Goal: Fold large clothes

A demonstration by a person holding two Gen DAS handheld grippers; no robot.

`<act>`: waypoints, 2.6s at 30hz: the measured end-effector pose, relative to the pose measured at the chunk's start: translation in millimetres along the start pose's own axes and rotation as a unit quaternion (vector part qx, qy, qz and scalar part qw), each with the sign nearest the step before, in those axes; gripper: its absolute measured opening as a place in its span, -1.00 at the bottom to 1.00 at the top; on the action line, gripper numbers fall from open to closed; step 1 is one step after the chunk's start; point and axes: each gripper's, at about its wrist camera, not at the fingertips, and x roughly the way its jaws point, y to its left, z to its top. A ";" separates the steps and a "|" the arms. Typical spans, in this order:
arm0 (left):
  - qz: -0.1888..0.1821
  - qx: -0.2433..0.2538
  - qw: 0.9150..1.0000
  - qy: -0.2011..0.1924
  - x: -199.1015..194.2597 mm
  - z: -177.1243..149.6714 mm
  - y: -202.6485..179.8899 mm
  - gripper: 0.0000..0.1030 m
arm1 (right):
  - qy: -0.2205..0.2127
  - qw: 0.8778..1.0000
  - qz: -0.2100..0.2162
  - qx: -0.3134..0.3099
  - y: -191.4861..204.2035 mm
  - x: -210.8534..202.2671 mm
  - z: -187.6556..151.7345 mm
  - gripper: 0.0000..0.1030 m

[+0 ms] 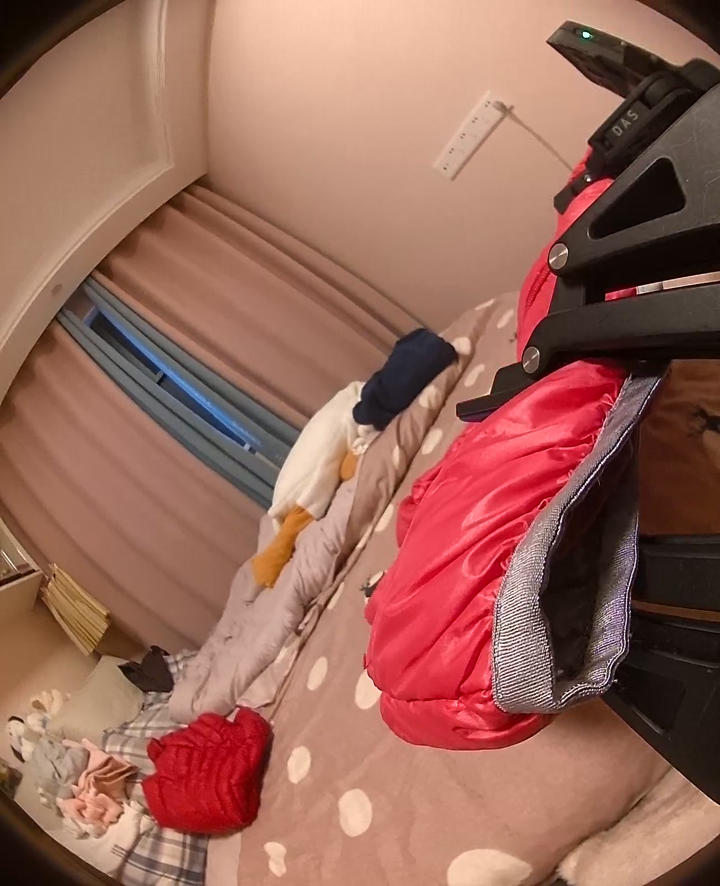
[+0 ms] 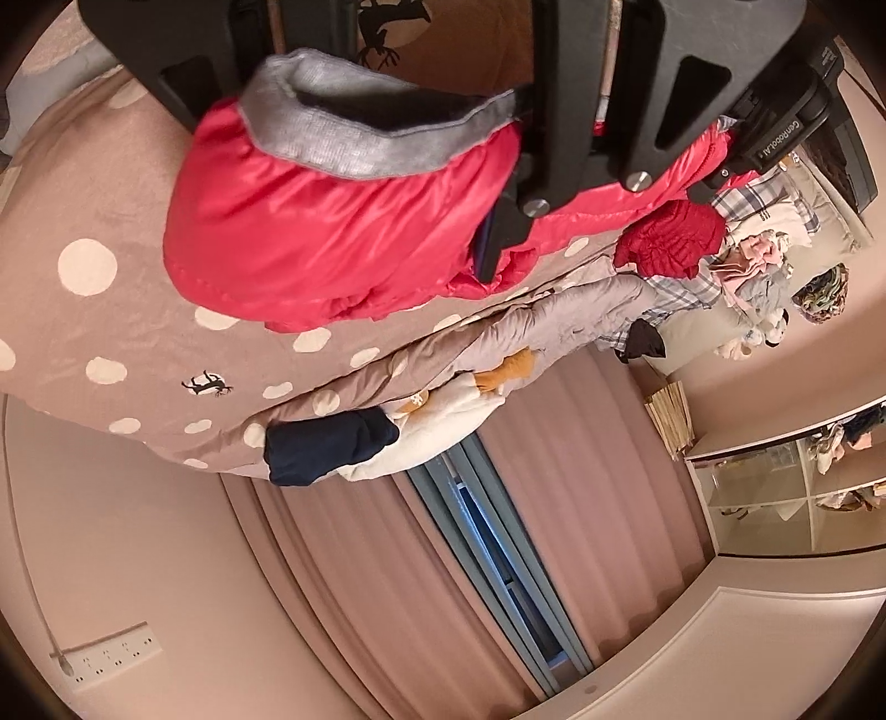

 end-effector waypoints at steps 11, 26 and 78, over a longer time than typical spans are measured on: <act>-0.032 0.011 0.999 0.028 44.8 22.1 2.6 -0.65 | -0.005 1.000 -0.026 0.007 -5.3 32.1 8.8 -0.62; 0.007 0.112 0.991 0.069 133.1 38.1 -7.4 -0.64 | -0.015 0.997 -0.075 0.005 -9.0 110.3 34.2 -0.61; 0.055 0.104 0.983 0.138 190.4 18.9 14.0 -0.64 | 0.045 0.991 -0.121 -0.025 -25.8 183.1 21.5 -0.60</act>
